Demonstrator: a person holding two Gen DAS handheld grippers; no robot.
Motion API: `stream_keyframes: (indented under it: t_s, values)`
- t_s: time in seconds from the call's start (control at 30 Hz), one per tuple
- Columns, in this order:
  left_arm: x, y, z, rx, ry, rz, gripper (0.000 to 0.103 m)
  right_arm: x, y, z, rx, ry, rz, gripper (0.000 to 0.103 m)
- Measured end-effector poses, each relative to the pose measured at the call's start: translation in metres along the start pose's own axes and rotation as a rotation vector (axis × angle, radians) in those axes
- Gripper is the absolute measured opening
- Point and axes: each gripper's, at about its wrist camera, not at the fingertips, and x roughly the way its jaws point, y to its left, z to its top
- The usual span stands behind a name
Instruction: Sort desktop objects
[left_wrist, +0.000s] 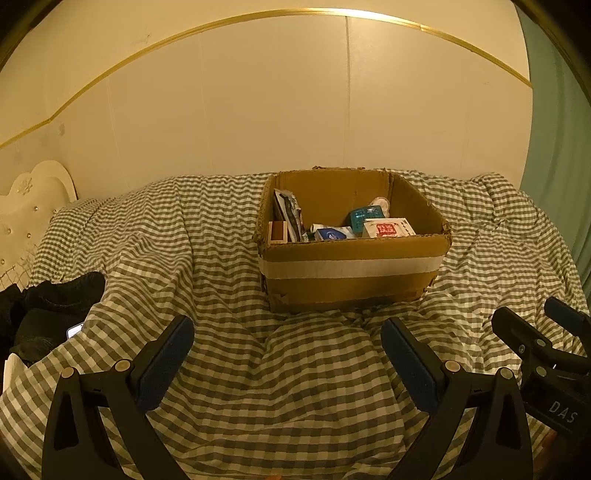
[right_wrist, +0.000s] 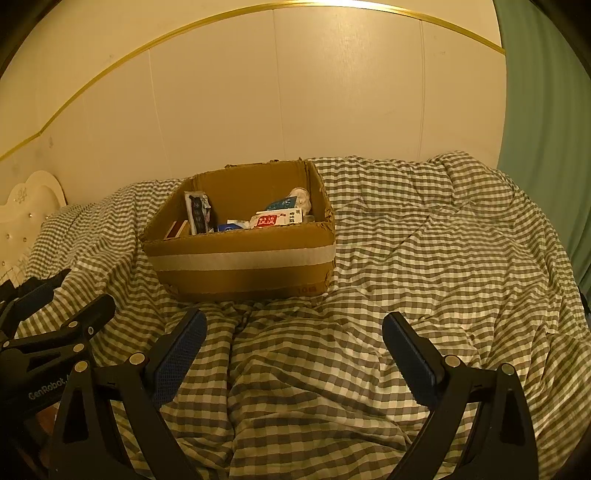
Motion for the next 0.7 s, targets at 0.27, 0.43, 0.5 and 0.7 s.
stream_keyframes:
  t_s: [0.27,0.43,0.5,0.7]
  values:
    - [-0.0010,-0.0023,-0.0015,0.010,0.002,0.007,0.103,0.0005,0.0008,-0.0016,-0.007,0.002,-0.002,0.096]
    - [-0.0026,-0.0005,-0.0012,0.005,-0.007,0.005,0.103,0.0012,0.0000,-0.0027,-0.006,0.002,-0.002,0.096]
    - [-0.0025,-0.0010,-0.0012,0.006,-0.006,0.011,0.103,0.0012,0.0001,-0.0030,-0.006,0.004,-0.001,0.096]
    - [-0.0034,-0.0019,-0.0013,0.011,-0.011,0.017,0.103,0.0015,-0.0008,-0.0035,-0.008,0.007,0.000,0.096]
